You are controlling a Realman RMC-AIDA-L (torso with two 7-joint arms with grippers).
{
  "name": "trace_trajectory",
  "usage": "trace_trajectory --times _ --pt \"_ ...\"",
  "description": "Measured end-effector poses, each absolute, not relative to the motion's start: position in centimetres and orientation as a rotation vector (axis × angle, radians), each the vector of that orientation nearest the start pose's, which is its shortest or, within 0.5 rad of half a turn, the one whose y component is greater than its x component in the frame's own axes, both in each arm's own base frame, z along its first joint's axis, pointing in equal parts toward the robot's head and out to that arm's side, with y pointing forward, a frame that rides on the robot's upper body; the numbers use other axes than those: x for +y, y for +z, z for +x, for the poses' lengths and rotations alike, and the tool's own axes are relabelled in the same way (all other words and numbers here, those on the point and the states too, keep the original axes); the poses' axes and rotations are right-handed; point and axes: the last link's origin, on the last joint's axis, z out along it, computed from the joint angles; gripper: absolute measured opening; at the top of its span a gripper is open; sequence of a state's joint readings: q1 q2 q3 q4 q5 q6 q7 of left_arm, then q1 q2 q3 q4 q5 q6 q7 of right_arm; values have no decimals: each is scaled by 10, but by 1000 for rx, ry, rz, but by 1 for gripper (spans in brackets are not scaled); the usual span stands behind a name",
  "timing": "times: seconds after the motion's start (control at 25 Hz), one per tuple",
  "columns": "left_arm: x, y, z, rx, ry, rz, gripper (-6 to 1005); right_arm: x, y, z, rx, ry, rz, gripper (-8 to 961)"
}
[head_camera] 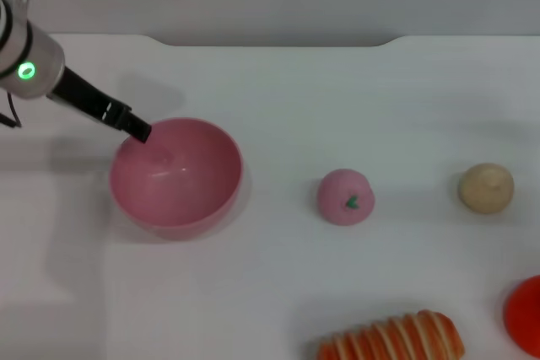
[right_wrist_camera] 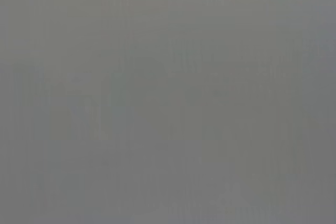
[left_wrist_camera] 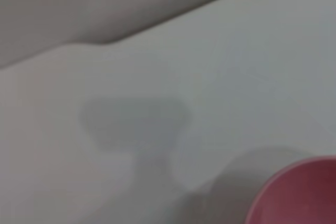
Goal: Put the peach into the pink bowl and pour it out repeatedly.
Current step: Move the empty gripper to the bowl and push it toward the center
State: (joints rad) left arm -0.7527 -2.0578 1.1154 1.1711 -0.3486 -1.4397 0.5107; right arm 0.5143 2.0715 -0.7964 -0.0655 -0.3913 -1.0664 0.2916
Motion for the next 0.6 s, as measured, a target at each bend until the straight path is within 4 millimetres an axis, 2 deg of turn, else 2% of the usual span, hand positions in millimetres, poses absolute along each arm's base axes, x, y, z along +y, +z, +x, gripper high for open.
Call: trace_trajectory --times 0.12,0.16,0.2,0.6 --pt "411 38 -207 -1116 412 -2273 825 353 39 365 693 661 -1341 793" --pt "410 28 -220 -1154 434 -2270 825 353 38 365 695 660 -1341 793" --pt "410 25 -223 -1160 440 -2271 824 352 38 366 695 659 -1343 793" --pt "405 9 -239 -1177 499 -2271 825 352 35 364 688 656 -1366 792"
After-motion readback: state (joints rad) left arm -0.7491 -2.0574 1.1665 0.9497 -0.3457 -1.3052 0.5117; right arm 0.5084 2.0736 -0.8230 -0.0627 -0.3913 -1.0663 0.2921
